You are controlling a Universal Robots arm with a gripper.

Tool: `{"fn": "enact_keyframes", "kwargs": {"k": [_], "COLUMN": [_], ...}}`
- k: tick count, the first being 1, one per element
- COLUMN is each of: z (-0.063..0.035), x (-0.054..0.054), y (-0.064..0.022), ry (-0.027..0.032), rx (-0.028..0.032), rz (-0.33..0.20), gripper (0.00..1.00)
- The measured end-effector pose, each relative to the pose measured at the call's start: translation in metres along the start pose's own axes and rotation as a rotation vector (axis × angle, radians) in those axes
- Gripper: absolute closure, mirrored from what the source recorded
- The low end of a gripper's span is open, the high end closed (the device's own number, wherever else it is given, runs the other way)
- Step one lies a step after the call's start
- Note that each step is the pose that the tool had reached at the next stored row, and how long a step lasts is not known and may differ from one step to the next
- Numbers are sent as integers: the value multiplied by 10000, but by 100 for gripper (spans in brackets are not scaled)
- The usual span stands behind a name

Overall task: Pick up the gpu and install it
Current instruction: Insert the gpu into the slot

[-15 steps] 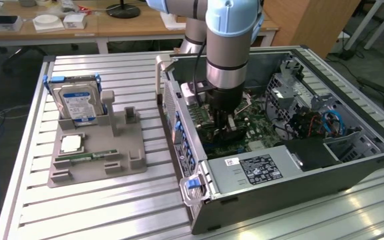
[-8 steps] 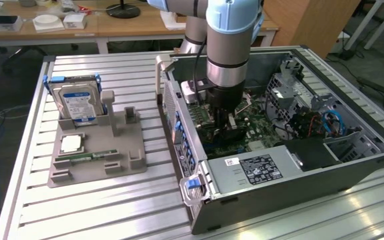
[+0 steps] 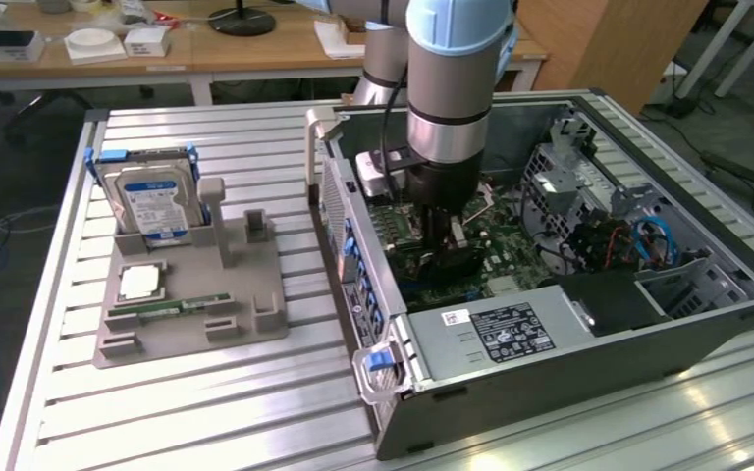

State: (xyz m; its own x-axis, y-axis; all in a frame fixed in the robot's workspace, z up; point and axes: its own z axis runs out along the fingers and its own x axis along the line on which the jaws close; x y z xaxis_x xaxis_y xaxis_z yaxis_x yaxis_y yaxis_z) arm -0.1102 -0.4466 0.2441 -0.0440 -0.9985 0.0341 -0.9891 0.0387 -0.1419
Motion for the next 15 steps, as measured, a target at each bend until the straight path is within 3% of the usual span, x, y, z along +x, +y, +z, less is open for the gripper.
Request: {"fn": "enact_keyframes", "kwargs": {"k": [15], "z": [-196], "x": [6], "y": [-26], "ry": [-2], "rx": [24], "rz": [1], "gripper": [55]}}
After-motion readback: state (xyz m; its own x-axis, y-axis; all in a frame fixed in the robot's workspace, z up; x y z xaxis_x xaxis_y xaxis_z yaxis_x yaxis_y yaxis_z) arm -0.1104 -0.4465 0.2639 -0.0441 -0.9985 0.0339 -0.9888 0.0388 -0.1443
